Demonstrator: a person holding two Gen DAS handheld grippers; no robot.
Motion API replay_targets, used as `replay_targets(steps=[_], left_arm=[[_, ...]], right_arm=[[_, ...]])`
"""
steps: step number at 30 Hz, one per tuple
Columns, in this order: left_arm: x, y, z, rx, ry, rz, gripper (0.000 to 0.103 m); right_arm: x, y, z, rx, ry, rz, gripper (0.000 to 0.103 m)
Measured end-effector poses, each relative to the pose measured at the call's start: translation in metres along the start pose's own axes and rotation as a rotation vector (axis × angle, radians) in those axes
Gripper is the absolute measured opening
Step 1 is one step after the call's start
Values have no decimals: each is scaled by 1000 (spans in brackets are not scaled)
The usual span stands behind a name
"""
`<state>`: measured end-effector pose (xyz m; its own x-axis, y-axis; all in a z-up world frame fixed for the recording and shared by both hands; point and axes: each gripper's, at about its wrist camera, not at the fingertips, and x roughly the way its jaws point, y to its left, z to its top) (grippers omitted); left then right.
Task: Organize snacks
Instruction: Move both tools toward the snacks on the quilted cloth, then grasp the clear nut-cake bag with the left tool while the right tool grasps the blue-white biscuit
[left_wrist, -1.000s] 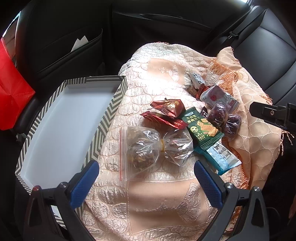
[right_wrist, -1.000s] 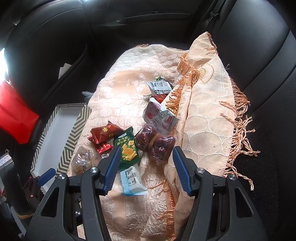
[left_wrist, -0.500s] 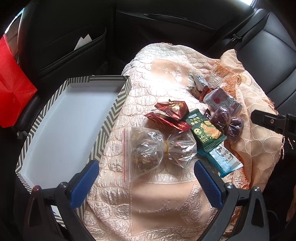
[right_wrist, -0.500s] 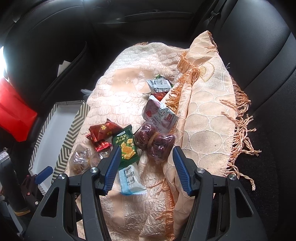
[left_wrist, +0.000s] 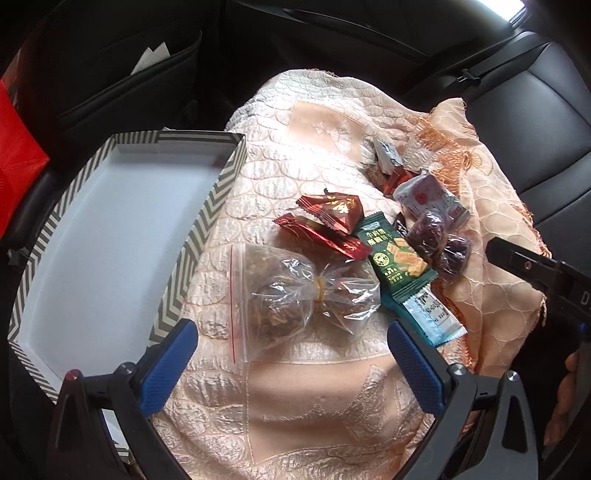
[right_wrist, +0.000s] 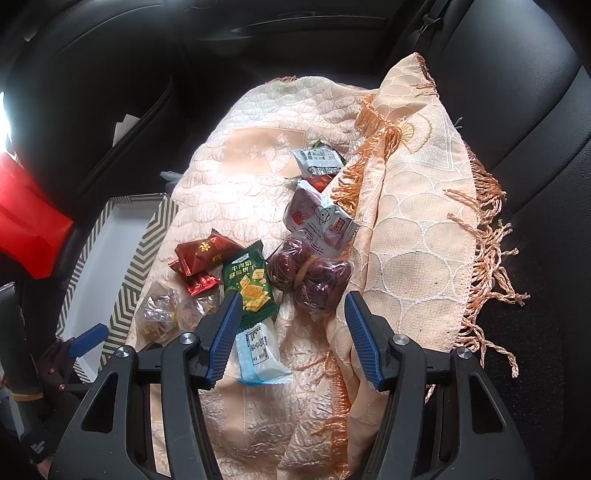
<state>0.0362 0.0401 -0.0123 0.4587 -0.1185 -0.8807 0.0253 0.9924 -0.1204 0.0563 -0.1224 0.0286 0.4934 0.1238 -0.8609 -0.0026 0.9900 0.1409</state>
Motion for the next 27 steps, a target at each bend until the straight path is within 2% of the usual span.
replay_targets(steps=[4,9,17,22,27], left_arm=[[2,1,2,26,18,-24,103],[14,-3,7,6,58,-33,103],[44,-21,21,22,91,15,103],[64,-26,23,41,109,77,103],[75,-22,26,29,120,82,103]], right_arm=[[2,1,-1,-6,9,1,58],[4,1,-2,-5,17,6,58],[7,-1,-2,2,19,11,58],[10,-3,-3,5,31,11,58],[14,-5,-3,9,38,9,58]])
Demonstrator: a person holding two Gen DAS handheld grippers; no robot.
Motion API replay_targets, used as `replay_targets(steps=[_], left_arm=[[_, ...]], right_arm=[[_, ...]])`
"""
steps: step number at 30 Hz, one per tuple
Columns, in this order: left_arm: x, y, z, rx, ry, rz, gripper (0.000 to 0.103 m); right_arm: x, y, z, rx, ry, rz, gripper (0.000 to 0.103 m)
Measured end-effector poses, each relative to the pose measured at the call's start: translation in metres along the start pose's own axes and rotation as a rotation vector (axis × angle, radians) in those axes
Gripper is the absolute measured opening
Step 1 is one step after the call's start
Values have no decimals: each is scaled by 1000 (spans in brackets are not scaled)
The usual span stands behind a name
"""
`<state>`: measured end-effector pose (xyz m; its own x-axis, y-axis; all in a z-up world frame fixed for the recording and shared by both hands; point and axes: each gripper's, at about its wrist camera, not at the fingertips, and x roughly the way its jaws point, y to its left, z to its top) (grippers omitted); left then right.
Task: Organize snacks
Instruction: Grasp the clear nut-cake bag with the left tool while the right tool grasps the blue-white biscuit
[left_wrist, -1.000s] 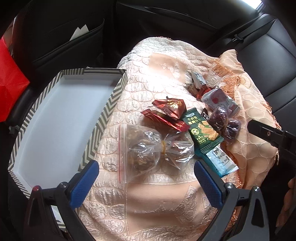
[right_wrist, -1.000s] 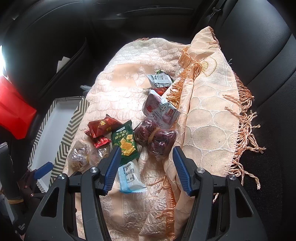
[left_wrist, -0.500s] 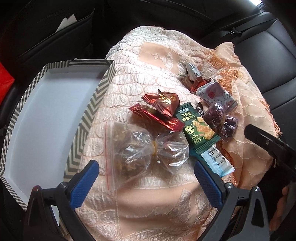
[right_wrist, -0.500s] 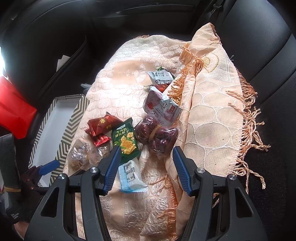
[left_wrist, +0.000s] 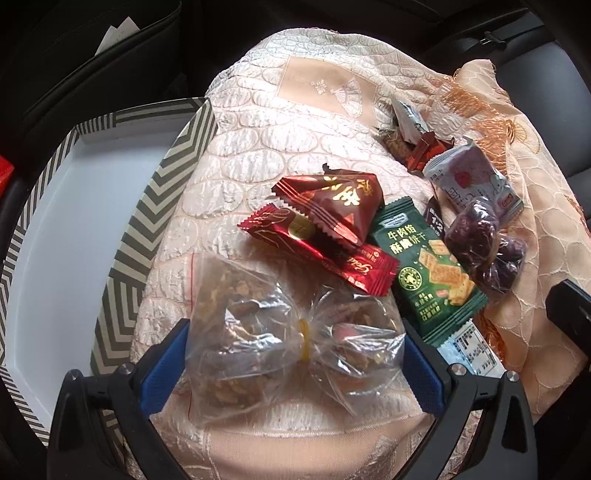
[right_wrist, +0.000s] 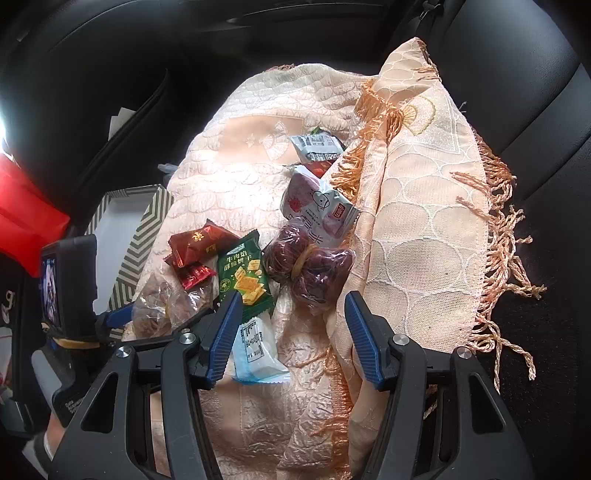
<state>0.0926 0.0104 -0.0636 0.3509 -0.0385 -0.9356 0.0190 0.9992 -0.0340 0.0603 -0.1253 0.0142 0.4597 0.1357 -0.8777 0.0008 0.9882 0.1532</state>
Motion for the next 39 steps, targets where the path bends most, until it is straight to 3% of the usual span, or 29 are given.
replay_targets(steps=[3,8,11,19,22,23,24,31,39], left_arm=[[1,-1,-1,14,-14,0,98],[-7,6,-3,20,-40,-11,65],[-10,12,-5,27,-40,-19,56],[-22,23,-12,34,-51,-32,51],[-27,26,-14,30,-55,-42,50],[-28,27,-15,30,-56,-44,50],[-29,28,-16,29,-56,-44,50],[-49,30,-26,36,-82,-61,50],[-83,41,-30,19,-144,-65,50]], right_arm=[[3,1,-1,-6,9,-1,58],[10,8,-4,-48,39,-1,58],[13,20,-9,-100,75,28,58],[48,52,-29,-287,210,-71,57],[56,53,-31,-298,189,-73,53],[56,51,-31,-297,178,-57,33],[56,50,-31,-296,176,-47,31],[42,44,-35,-266,181,-15,28],[6,67,-35,-292,152,99,28]])
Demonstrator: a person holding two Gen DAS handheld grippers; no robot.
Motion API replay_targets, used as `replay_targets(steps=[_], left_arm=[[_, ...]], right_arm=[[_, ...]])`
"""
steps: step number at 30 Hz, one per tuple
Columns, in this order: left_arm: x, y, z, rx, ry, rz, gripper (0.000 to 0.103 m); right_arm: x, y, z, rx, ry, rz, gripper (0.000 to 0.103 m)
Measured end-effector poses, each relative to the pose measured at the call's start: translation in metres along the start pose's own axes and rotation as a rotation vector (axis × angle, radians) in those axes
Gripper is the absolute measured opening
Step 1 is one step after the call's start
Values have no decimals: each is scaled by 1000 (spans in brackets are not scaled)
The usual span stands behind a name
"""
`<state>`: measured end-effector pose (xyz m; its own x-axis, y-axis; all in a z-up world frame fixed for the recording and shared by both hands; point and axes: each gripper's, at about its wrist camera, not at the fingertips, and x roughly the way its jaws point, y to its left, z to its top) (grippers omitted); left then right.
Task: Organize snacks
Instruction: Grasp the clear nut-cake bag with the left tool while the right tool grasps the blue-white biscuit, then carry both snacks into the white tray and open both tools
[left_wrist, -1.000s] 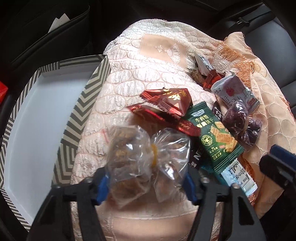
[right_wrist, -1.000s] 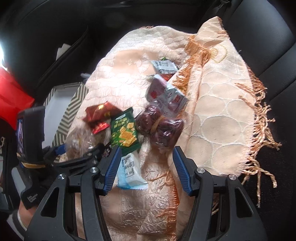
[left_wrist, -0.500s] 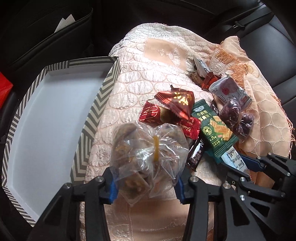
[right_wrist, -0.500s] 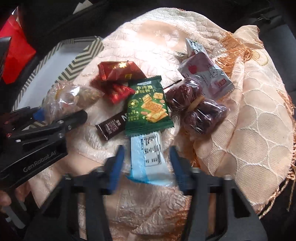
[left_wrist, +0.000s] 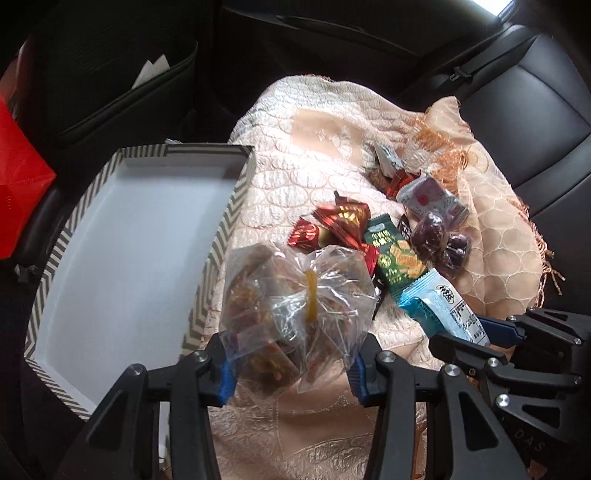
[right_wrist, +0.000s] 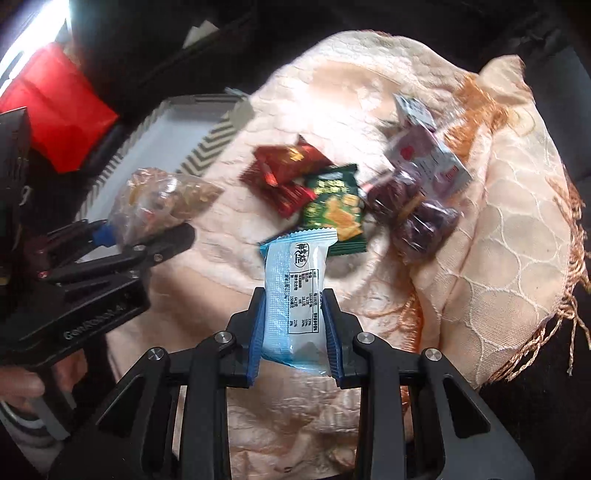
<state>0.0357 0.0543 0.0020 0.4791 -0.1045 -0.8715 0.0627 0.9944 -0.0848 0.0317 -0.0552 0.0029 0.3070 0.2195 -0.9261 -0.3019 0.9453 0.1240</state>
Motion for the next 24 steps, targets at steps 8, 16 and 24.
replay_targets(steps=[8,16,24], left_arm=[[-23,23,11,-49,-46,34,50],[-33,46,27,-99,-50,40,50],[-45,85,50,-150,-81,122,50]], right_arm=[[-18,25,13,-47,-59,33,28],[-18,41,36,-78,-83,68,28],[-9,62,69,-125,-101,91,28]])
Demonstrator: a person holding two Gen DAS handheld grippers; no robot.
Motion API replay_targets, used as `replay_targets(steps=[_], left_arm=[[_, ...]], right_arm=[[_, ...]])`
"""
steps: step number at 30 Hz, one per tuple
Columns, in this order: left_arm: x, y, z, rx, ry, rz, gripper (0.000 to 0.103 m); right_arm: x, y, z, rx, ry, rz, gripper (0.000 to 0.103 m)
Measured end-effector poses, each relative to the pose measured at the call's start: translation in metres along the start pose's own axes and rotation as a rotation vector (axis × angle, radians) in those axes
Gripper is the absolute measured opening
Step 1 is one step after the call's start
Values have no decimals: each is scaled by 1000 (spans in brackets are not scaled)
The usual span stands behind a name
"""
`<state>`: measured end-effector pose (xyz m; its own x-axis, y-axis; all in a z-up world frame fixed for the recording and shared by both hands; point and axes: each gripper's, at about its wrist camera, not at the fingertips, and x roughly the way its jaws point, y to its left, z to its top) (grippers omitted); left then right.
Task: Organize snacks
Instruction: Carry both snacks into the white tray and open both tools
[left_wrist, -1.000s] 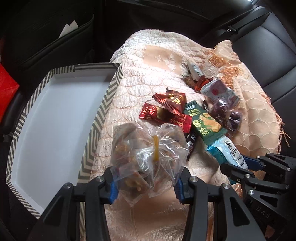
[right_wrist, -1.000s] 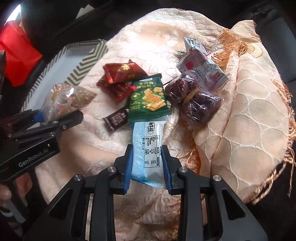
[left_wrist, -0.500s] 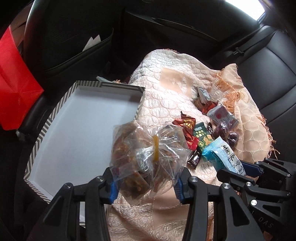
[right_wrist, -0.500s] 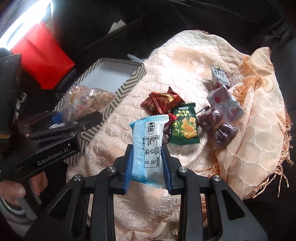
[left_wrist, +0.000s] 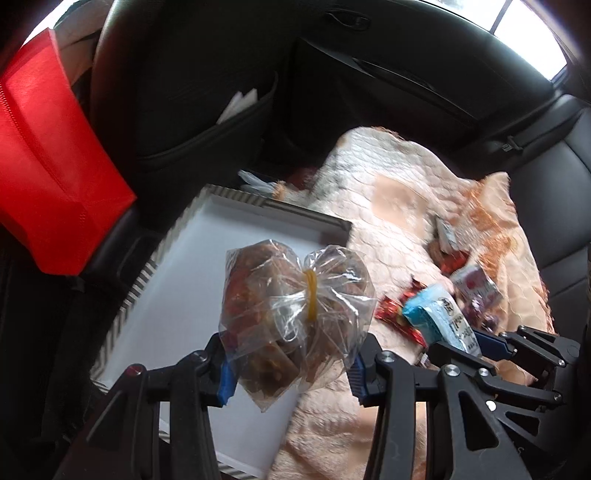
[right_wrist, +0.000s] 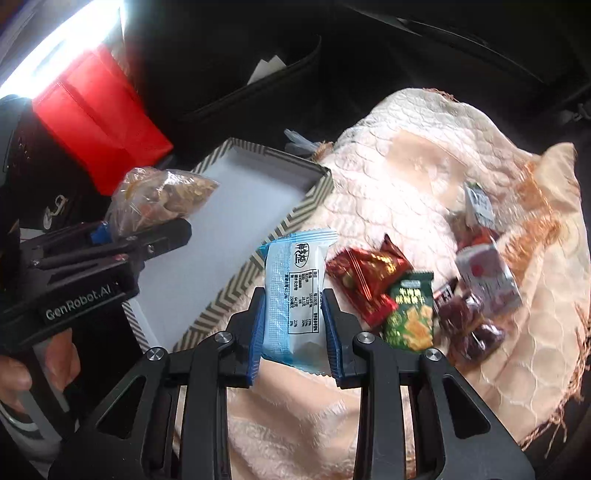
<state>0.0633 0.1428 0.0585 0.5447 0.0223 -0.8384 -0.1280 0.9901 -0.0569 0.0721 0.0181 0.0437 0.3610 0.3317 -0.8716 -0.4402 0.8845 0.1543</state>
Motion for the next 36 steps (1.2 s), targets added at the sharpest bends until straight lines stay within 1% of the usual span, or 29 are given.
replay_targets(steps=[6,13,16,23,28,34,36], left_arm=[[10,36,21,-59,-5,53,50],[45,60,33,-113,29,95,50],[63,65,36,-133,52,107,50],[103,65,41,-152,72,120,50],[123,64,45,-133,73,151,50],[143,75,46,-148,96,159,50],[148,76,46,-139,96,167,50]], right_arm=[[13,10,25,-25,-9,12,28],[34,24,53,-52,-13,15,28],[49,29,62,-50,-5,20,28],[91,34,78,-49,20,12,28],[116,33,89,-58,8,-23,28],[145,35,95,-75,51,-28,28],[153,35,95,-78,62,-32,28]])
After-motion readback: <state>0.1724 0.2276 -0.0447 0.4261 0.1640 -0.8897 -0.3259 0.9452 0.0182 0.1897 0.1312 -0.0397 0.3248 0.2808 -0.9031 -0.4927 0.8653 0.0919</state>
